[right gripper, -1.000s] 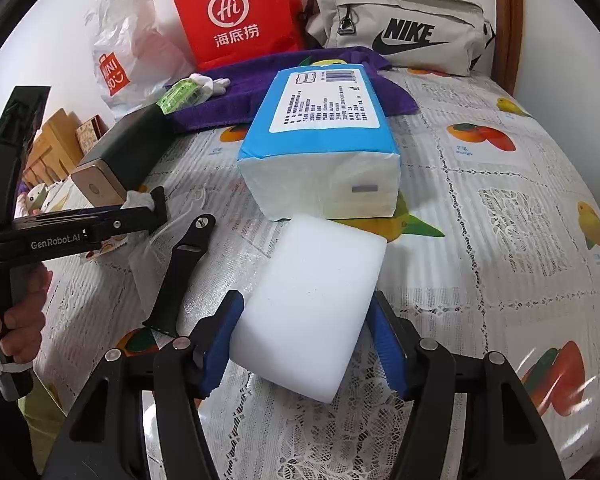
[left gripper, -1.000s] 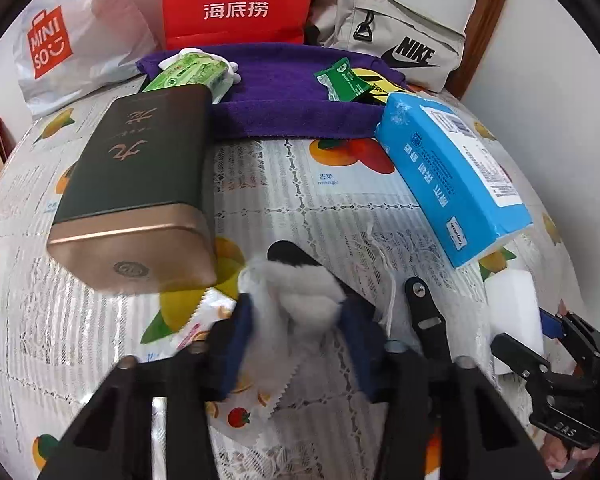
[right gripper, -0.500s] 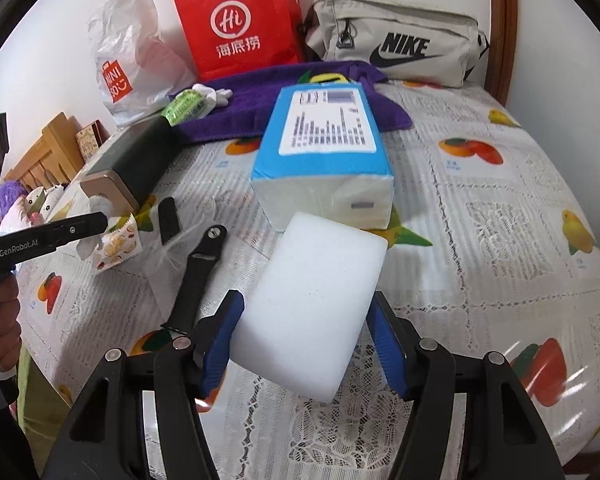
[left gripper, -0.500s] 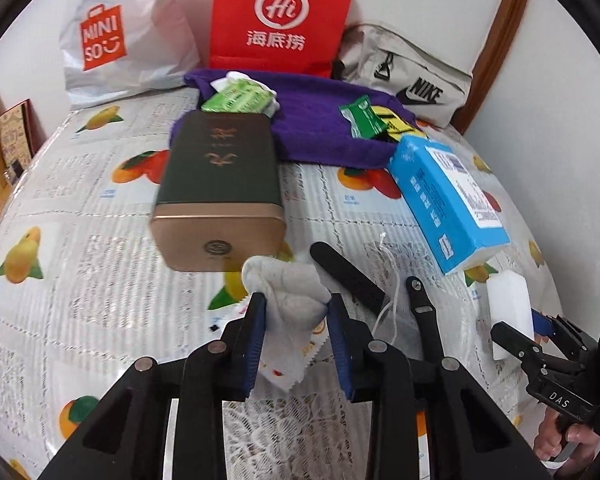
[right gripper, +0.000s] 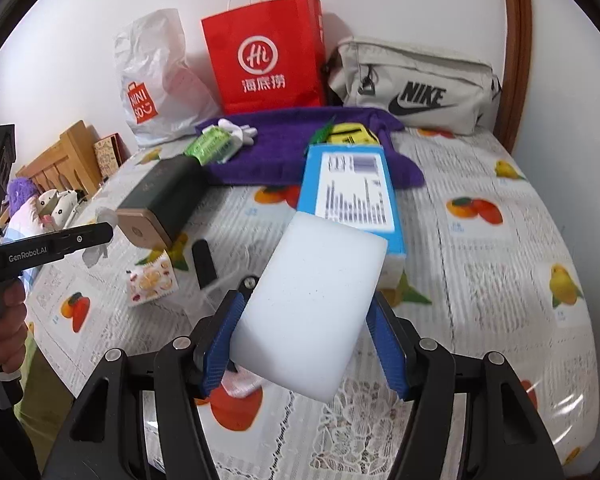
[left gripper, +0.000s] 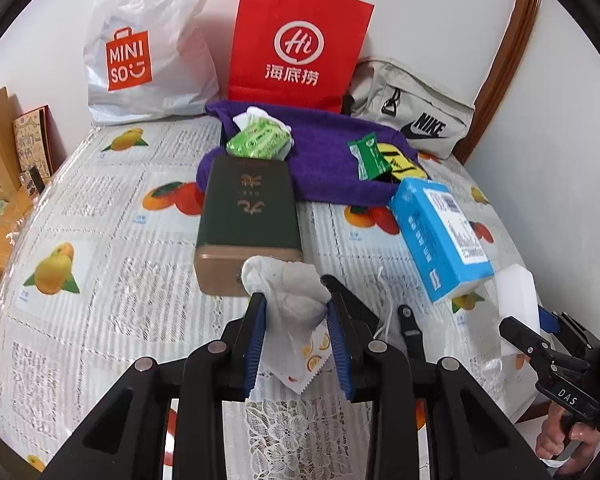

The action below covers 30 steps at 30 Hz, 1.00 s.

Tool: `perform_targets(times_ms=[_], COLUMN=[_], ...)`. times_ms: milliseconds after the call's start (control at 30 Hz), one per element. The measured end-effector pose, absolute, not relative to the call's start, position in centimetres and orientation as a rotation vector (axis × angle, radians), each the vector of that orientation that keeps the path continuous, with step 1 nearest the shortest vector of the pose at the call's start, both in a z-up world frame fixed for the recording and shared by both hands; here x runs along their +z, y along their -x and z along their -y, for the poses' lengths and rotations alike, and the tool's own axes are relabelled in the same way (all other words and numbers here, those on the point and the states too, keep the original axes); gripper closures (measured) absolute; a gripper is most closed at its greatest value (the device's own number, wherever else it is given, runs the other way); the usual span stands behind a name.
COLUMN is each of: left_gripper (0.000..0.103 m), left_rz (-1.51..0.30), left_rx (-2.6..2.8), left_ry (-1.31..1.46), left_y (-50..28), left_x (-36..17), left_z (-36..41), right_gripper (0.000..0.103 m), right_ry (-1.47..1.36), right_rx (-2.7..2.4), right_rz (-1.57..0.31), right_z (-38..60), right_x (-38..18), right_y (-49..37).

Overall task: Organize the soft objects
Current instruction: 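Carry the cloth in the left tool and the foam block in the right tool onto the towel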

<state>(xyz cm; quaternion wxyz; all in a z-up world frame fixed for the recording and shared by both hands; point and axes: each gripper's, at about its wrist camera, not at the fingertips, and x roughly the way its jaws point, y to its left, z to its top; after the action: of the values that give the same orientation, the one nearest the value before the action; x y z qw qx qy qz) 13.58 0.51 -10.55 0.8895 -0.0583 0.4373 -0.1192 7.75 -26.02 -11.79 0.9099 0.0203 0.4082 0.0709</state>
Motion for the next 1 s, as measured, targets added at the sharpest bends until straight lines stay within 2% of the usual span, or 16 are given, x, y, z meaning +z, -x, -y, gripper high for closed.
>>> perform_targets(times_ms=[533, 1000], left_gripper=[0.074, 0.074], left_rz=[-0.873, -0.891], left_rx=[-0.219, -0.215], left_ry=[0.136, 0.127], left_y=[-16.7, -21.8], left_x=[-7.4, -7.2], left_z=[-1.2, -0.2], right_gripper=[0.040, 0.040], right_ry=[-0.024, -0.017], right_rx=[0.198, 0.241], right_rz=[-0.781, -0.778], right_z=[25.6, 25.6], right_x=[-7.9, -7.1], right_y=[-11.6, -18.0])
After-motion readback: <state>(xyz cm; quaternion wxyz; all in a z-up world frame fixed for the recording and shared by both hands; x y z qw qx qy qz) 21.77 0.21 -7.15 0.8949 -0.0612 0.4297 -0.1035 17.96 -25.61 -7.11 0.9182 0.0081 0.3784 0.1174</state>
